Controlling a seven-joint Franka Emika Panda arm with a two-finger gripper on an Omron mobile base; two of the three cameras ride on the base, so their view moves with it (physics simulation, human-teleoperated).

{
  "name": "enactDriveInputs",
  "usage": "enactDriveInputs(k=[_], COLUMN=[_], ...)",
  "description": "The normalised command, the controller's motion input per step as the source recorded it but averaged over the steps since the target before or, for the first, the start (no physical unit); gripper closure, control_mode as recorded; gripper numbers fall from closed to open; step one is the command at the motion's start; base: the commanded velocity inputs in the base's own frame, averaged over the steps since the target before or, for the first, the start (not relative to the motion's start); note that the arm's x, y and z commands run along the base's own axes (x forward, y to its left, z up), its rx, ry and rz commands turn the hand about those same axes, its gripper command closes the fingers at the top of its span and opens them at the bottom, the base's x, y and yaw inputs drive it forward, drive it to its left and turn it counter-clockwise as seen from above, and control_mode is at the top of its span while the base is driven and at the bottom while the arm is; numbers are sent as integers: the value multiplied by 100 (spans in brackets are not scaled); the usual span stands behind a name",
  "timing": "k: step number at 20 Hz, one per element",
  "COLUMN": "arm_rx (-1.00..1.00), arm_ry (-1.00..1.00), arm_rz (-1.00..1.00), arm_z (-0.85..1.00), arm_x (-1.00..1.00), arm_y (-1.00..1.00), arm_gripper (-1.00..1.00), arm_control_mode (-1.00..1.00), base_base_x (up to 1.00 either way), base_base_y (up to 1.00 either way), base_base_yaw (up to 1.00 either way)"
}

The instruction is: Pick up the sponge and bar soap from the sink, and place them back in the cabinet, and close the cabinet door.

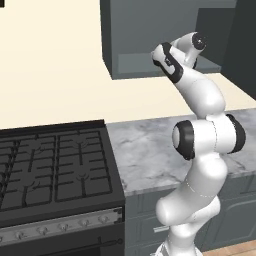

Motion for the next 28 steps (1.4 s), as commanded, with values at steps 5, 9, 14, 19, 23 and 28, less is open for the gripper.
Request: enactDriveInputs(k=[5,9,14,19,23,28], arm_rx=[0,0,0,0,0,0], arm_ry=[0,0,0,0,0,0], arm_rz=[0,0,0,0,0,-2], arm_z=[0,0,0,0,0,0], arm_x=[-26,-39,-42,-48,-57,-66], arm_y=[0,0,0,0,0,6], arm_gripper=[-100,-100,-100,-100,-100,-100], arm_control_mode=[-100,-100,-100,-100,-100,-100], base_base_x=[0,0,0,0,0,0], base_base_y=[0,0,0,0,0,0], base_base_yaw=[0,0,0,0,0,0])
